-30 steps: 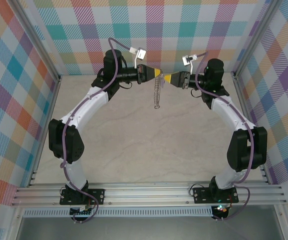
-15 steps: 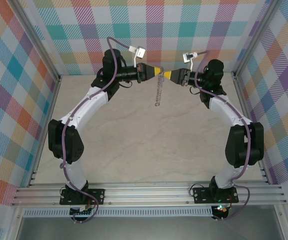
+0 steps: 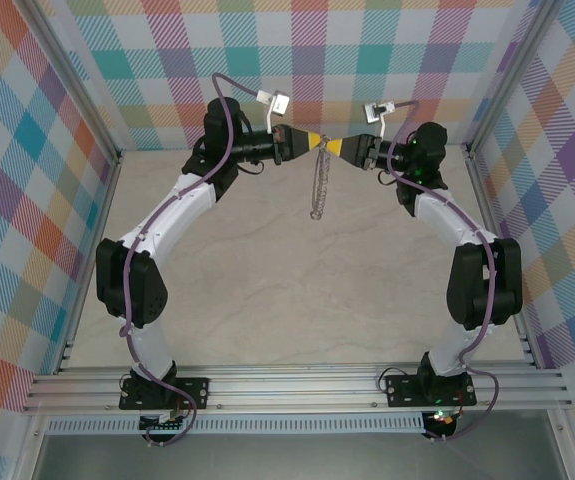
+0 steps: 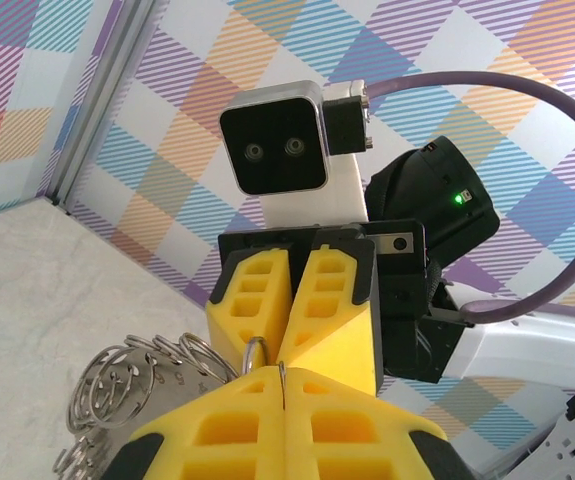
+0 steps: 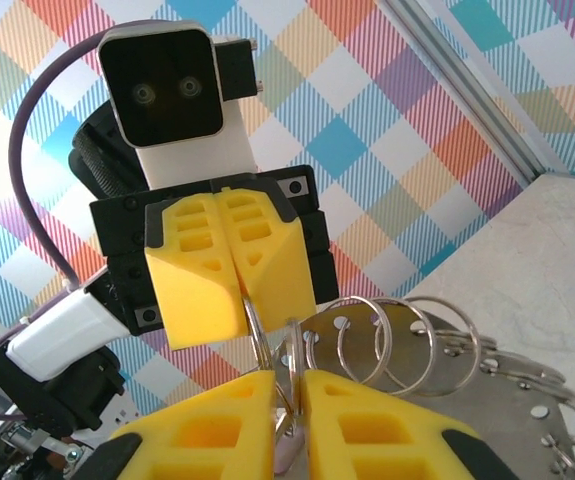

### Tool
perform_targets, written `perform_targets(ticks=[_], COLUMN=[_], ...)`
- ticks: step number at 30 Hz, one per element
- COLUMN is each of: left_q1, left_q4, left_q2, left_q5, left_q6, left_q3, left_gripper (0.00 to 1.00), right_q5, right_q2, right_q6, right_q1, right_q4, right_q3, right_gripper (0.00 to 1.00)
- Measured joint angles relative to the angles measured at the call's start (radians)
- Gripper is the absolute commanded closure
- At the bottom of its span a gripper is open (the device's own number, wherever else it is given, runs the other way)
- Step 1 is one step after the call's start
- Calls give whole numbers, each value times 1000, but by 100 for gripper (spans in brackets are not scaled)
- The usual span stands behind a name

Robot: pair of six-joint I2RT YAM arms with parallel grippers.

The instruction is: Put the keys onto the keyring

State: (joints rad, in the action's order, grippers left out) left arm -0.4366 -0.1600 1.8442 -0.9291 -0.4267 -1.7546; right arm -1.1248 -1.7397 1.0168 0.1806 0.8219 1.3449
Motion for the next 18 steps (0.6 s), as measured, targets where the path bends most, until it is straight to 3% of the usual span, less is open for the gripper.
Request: perform_targets(ticks=[5, 18], left_q1=[0, -1], left_q4=[-2, -23], left_q2=[0, 0], left_q5=[0, 8], left_q6=[-3, -28], left_q3=[0, 19], left_gripper=[100, 100], right_q5=[-6, 1], right_q2=[-1, -1], right_q6=[23, 27], right_q1=[3, 15], right_q4=[24, 61], right_q3=[-3, -34], right_gripper=[100, 100])
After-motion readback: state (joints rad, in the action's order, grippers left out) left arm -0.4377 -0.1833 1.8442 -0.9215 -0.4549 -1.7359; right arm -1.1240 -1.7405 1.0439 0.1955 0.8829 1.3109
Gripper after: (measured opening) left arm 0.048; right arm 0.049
